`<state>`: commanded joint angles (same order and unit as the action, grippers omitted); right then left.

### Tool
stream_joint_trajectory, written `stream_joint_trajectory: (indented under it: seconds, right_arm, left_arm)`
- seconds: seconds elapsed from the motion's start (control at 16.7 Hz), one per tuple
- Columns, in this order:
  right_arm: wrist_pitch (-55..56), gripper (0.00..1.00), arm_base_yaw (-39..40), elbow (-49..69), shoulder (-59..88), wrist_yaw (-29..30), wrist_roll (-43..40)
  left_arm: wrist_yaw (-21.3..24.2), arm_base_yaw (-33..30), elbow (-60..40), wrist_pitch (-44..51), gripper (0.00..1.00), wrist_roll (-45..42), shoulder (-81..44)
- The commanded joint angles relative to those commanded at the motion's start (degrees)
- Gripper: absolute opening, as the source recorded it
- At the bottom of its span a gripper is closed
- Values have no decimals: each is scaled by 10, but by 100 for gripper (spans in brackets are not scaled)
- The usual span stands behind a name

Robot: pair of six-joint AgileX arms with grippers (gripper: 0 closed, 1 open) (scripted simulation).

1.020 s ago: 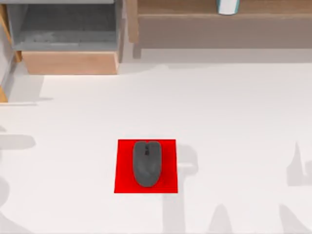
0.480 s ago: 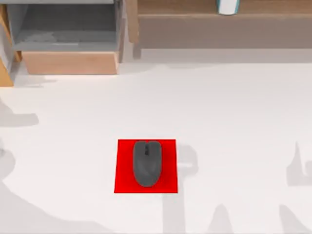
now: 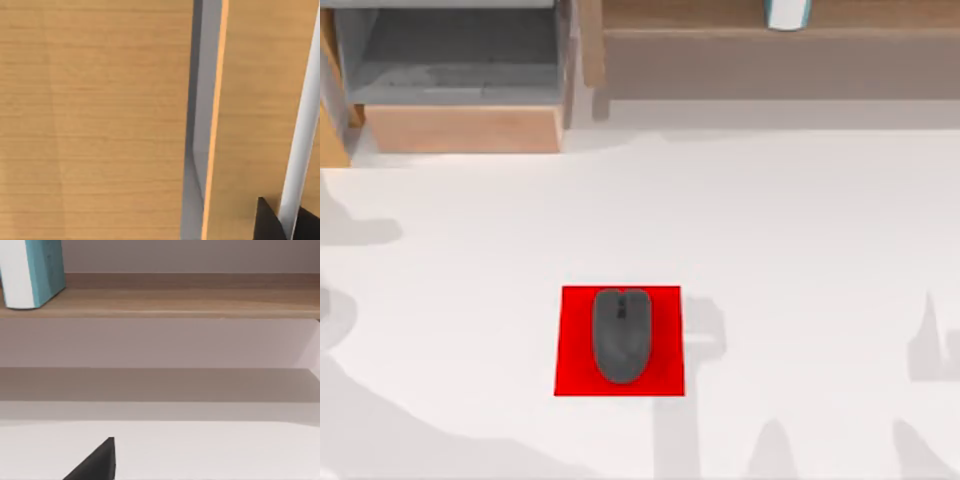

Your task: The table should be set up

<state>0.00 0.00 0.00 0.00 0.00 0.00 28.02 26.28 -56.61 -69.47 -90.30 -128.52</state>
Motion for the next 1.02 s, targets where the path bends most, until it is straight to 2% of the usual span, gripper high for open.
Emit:
stream_joint_trajectory:
  seconds: [0.42,0.72,1.02]
  right_arm:
    - [0,100,0,0,0,0,0]
    - [0,100,0,0,0,0,0]
    - [0,100,0,0,0,0,0]
  left_arm:
    - [-30,-32,-142,70,0,2,-61]
    - [-34,-37,-152,79,0,3,-68]
    - [-34,-37,-152,79,38,3,-68]
